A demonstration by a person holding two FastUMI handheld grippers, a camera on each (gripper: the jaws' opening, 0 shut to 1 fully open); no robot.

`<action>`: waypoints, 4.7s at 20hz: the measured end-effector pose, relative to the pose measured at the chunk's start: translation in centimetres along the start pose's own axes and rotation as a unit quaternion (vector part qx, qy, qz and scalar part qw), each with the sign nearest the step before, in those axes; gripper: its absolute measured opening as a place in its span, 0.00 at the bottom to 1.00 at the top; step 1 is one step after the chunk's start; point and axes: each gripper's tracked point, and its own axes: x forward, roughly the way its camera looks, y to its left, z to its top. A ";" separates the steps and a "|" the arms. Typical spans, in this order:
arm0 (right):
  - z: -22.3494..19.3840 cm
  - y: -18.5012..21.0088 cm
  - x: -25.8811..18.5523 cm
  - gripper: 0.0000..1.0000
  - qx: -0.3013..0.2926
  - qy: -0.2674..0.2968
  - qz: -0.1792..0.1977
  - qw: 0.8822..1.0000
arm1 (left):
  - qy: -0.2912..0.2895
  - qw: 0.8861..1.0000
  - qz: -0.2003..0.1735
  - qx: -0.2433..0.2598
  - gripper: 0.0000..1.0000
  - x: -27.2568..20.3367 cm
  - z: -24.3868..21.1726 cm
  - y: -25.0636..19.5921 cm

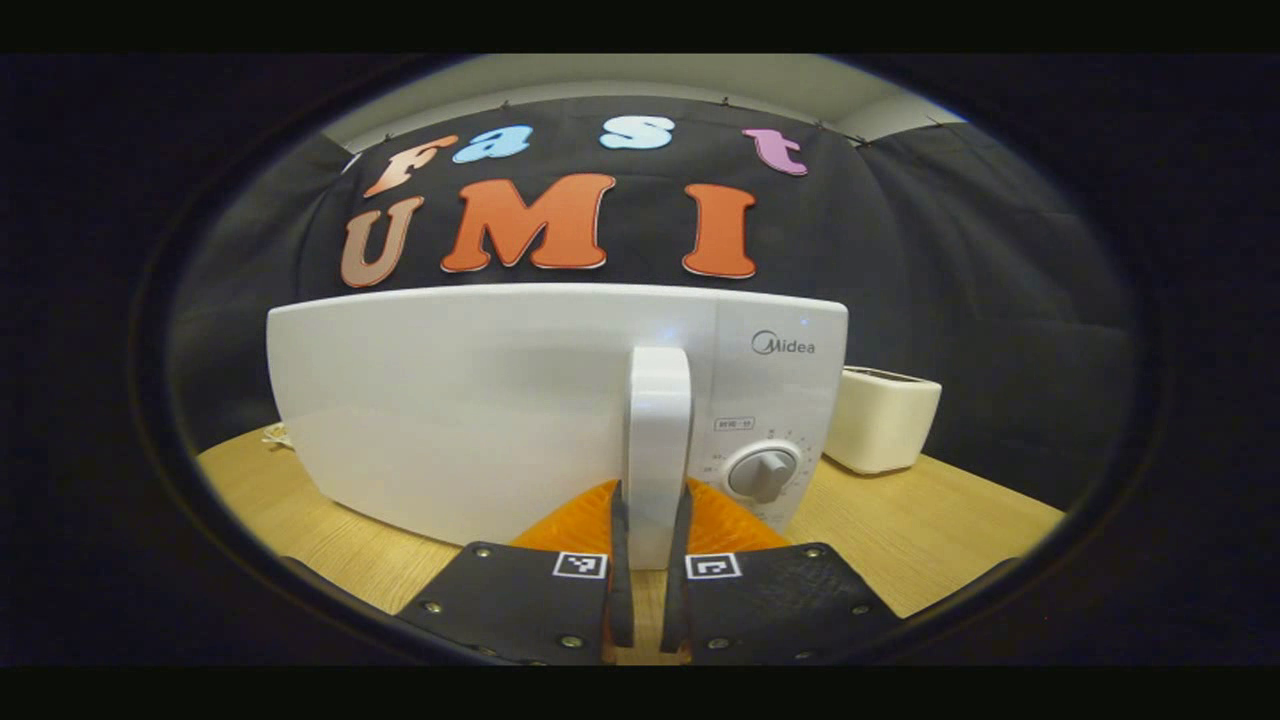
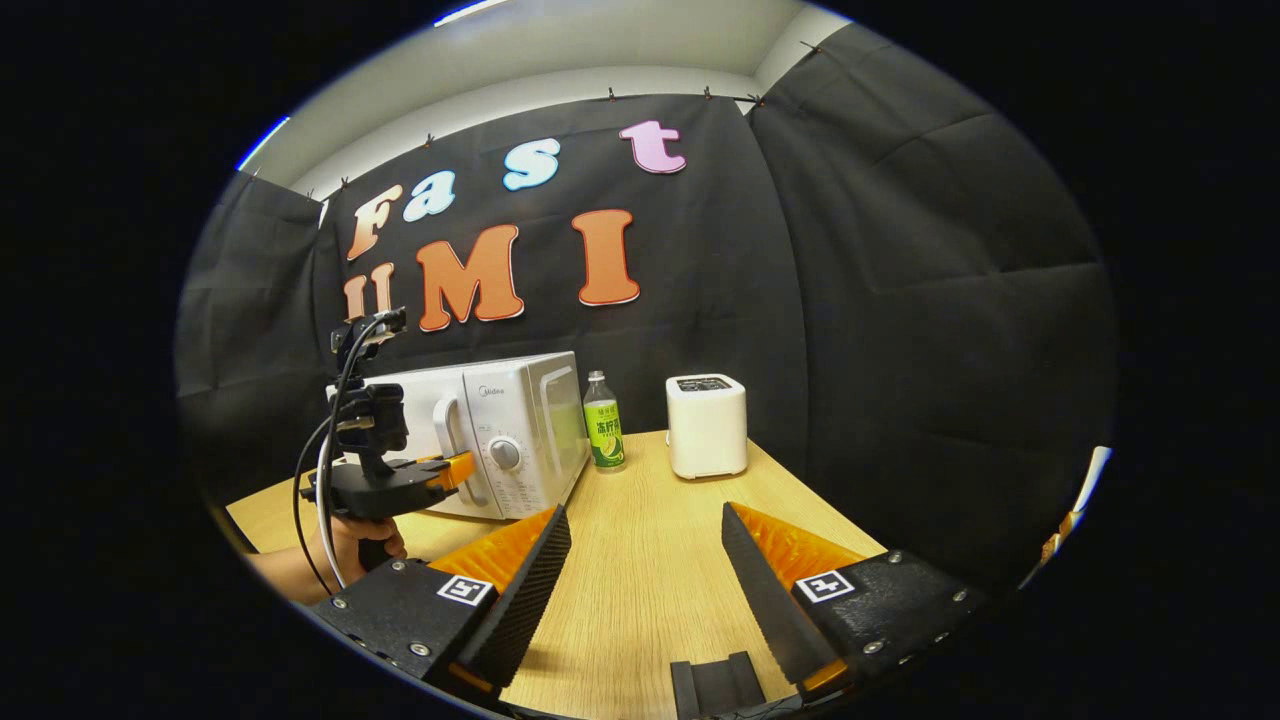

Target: Open the microwave oven with the left hand, put the food in, and close the microwave oven.

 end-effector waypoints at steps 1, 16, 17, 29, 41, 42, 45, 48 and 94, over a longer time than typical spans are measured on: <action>-0.2 0.0 0.0 0.95 -0.001 0.003 0.000 1.000 | -0.001 1.000 0.000 0.010 0.17 -0.5 -0.1 -0.1; -1.1 3.2 -1.7 0.94 0.022 0.015 0.011 1.000 | -0.028 0.998 -0.047 0.023 0.13 -15.6 -1.1 6.1; -1.2 3.4 -2.1 0.95 0.021 0.014 0.012 1.000 | -0.031 0.998 -0.044 0.024 0.13 -16.8 -1.2 7.1; -2.9 6.1 -3.2 0.95 0.041 0.035 0.007 0.999 | -0.058 0.997 0.031 0.042 0.13 -25.8 -1.6 19.9; -5.5 9.1 -2.8 0.96 0.043 0.080 0.012 0.996 | -0.057 0.997 0.021 0.043 0.12 -27.9 -1.6 28.1; -5.7 9.3 -2.9 0.96 0.048 0.085 0.012 0.995 | -0.059 0.997 0.019 0.040 0.14 -28.1 -1.4 28.7; -6.9 9.2 -3.3 0.94 0.055 0.095 0.001 0.994 | -0.056 0.998 0.021 0.029 0.25 -28.3 -1.3 30.7; -8.3 8.7 -3.3 0.89 0.067 0.110 -0.013 0.992 | -0.051 0.998 0.022 0.027 0.38 -29.1 -1.3 31.7; 4.2 24.6 10.9 0.14 0.185 0.020 0.125 0.975 | -0.029 0.988 0.138 0.056 0.83 -27.7 2.4 41.7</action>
